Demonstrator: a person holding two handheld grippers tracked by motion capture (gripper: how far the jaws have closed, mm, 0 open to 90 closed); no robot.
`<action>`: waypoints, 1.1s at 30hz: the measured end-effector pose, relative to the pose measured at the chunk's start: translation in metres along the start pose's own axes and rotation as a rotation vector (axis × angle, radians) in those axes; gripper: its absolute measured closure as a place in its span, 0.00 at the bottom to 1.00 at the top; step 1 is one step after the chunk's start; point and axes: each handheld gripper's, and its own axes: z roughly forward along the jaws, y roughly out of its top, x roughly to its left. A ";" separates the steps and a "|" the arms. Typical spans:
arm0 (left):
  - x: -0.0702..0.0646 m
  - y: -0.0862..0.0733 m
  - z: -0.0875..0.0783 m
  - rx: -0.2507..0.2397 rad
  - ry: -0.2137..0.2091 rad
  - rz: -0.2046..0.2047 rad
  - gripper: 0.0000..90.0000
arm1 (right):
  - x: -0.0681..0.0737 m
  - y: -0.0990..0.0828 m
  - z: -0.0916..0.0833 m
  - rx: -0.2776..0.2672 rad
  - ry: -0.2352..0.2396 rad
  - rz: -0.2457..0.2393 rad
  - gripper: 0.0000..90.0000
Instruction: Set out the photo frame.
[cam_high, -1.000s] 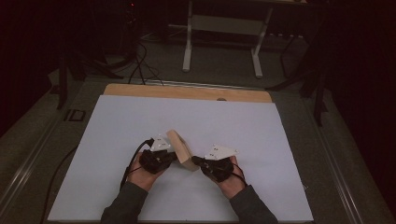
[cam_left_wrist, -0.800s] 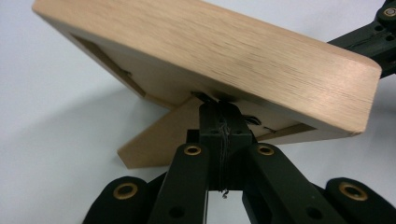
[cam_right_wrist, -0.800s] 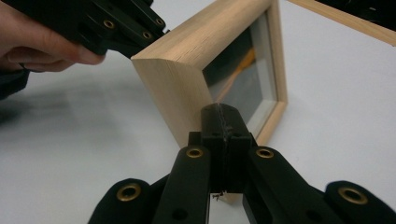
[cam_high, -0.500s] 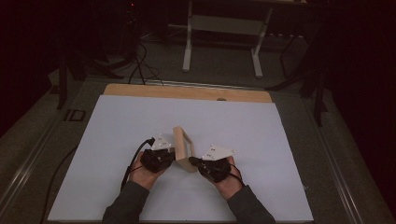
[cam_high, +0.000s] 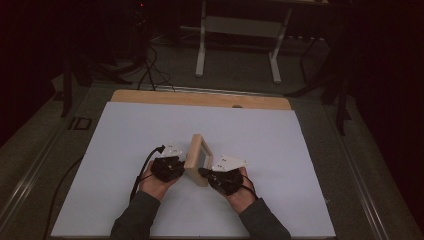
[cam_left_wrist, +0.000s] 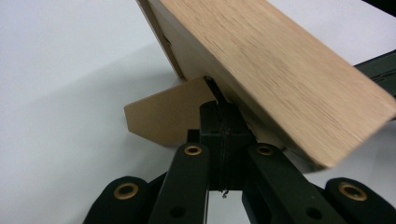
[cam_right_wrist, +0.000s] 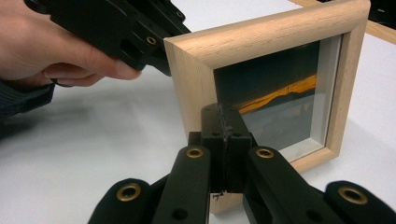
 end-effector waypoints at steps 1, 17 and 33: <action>0.000 0.000 0.000 -0.002 -0.003 -0.001 1.00 | 0.000 0.000 0.000 0.001 0.000 0.001 1.00; 0.012 -0.010 -0.021 -0.028 0.069 -0.067 0.68 | -0.008 -0.002 -0.008 0.007 -0.014 -0.002 0.91; 0.015 -0.015 -0.058 -0.172 0.129 -0.165 0.50 | -0.023 -0.016 -0.017 0.036 -0.049 0.027 0.83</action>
